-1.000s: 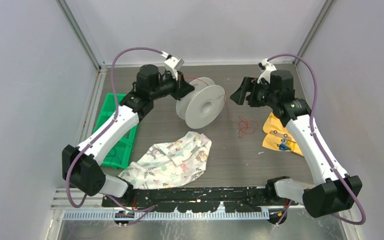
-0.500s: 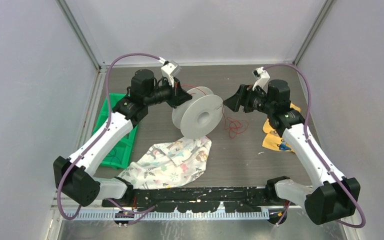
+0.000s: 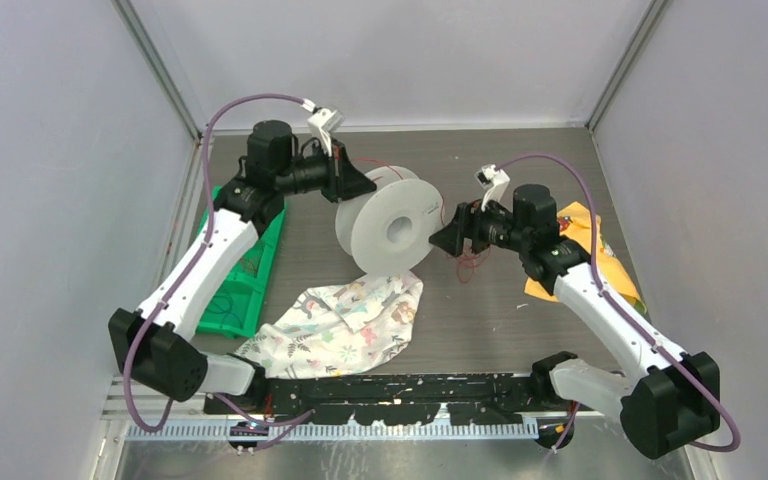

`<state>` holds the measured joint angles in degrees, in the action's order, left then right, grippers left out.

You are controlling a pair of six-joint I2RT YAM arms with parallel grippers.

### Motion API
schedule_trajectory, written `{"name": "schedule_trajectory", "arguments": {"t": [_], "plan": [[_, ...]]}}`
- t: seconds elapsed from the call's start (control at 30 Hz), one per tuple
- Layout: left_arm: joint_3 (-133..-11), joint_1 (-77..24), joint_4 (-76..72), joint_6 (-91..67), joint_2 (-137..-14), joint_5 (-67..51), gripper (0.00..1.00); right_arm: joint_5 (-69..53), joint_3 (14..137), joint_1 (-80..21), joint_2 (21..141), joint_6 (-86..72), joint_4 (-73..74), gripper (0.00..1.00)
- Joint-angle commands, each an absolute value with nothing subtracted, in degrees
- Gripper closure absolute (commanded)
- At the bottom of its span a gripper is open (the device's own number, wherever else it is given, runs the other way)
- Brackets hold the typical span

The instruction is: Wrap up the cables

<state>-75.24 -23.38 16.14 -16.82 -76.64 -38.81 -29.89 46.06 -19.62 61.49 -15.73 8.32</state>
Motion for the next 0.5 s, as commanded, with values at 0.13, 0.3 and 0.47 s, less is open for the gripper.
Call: {"name": "schedule_trajectory", "arguments": {"t": [0.13, 0.3, 0.47], "plan": [[-86.85, -17.78, 20.28, -25.69, -80.66, -55.02, 1.00, -30.34, 46.52, -22.04, 65.28, -8.89, 5.45, 0.27], [-86.22, -16.92, 18.53, -27.30, -79.11, -55.49, 1.00, -28.97, 47.47, -23.00, 66.94, -9.85, 3.19, 0.41], [-85.20, -16.12, 16.80, -28.56, -78.25, -56.29, 1.00, -24.81, 49.22, -23.07, 67.20, -11.28, 3.69, 0.89]]}}
